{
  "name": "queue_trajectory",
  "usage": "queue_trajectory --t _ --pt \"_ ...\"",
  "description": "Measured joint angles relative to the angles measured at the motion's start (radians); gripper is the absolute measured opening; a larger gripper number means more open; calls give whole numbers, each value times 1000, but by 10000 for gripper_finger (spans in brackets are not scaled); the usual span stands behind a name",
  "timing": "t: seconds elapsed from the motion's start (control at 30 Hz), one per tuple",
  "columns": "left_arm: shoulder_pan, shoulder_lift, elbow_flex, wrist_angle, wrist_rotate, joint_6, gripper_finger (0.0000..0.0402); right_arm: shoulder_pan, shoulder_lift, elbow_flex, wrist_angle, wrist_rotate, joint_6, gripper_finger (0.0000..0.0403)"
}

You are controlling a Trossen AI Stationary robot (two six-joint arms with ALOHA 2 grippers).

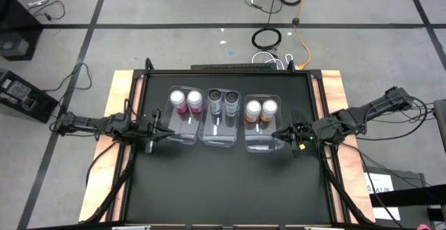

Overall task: Sort soda cans
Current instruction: Return to Home Position

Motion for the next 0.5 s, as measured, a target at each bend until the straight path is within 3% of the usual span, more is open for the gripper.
queue_trajectory --t 0.33,0.5 --pt "0 0 0 -2 1 -112 42 0 1 0 -77 -1 -6 0" --pt "0 0 -1 -2 1 -112 42 3 9 0 -86 -3 -101 0"
